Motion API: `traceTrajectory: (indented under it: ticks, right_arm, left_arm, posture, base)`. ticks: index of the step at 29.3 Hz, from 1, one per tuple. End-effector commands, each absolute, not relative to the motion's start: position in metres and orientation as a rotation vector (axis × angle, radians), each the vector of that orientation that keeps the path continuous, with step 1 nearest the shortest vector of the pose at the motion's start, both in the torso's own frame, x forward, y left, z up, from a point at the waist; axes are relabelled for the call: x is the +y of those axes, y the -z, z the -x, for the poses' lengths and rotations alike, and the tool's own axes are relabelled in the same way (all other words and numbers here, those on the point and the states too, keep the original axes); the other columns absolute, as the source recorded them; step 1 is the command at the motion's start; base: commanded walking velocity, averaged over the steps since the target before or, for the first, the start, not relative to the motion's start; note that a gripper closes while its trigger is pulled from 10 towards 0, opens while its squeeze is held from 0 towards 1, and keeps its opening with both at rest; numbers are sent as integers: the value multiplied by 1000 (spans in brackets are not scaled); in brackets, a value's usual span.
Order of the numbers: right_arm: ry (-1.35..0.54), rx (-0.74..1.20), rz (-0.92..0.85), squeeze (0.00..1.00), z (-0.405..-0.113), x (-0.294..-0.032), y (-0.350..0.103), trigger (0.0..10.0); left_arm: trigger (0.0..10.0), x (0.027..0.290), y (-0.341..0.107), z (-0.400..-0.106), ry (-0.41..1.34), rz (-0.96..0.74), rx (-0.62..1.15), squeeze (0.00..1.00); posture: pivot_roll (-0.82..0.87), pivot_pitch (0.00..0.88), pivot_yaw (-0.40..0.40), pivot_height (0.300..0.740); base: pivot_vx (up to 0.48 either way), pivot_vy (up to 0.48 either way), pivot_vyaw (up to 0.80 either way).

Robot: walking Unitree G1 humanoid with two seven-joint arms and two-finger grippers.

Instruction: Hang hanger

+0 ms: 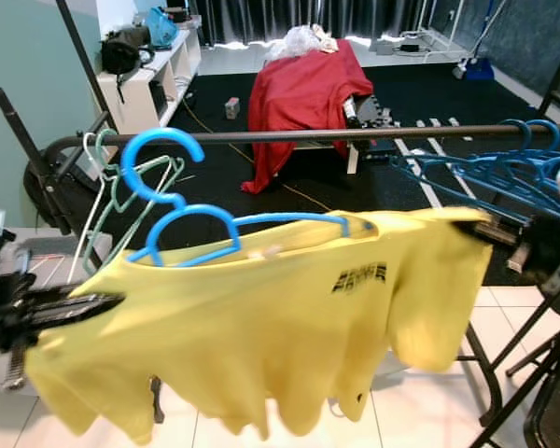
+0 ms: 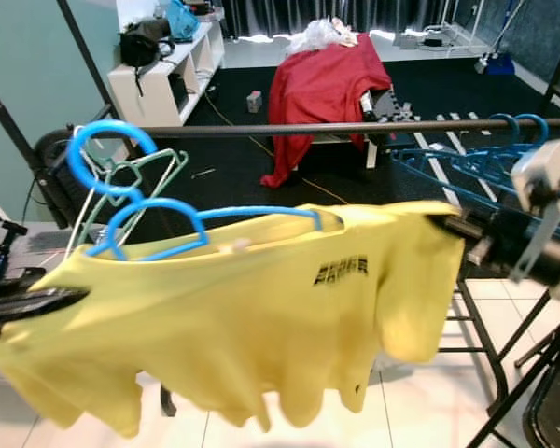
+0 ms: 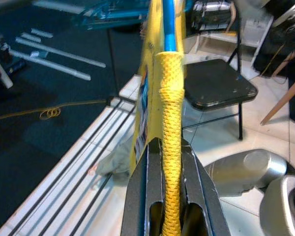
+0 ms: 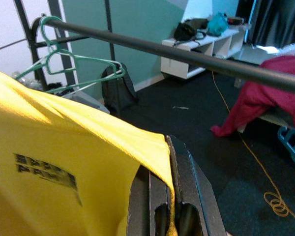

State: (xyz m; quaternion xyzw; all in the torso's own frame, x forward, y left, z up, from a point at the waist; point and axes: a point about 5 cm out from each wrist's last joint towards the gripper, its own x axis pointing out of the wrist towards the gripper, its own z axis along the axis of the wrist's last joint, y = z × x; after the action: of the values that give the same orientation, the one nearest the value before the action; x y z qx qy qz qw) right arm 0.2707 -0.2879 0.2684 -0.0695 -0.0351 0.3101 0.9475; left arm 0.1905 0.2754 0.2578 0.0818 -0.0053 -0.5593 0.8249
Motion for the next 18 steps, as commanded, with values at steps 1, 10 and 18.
traceTrajectory:
  ticks: [1,10,18]
  right_arm:
    - [-487,-50,127,0,-270,-308,-264,0]
    - [-667,129,123,0,-265,-264,-222,0]
    - [-780,147,73,0,-267,-222,-206,0]
  left_arm:
    - [10000,283,-271,-186,1174,-167,-71,0]
    - [10000,264,-297,-192,1184,-5,-410,0]
    - [10000,243,-292,-195,1249,82,-478,0]
  posture:
    - [-135,34,49,740]
    - [-138,31,46,740]
    - [-138,25,40,740]
  base:
    - [0,0,0]
    - [0,0,0]
    - [0,0,0]
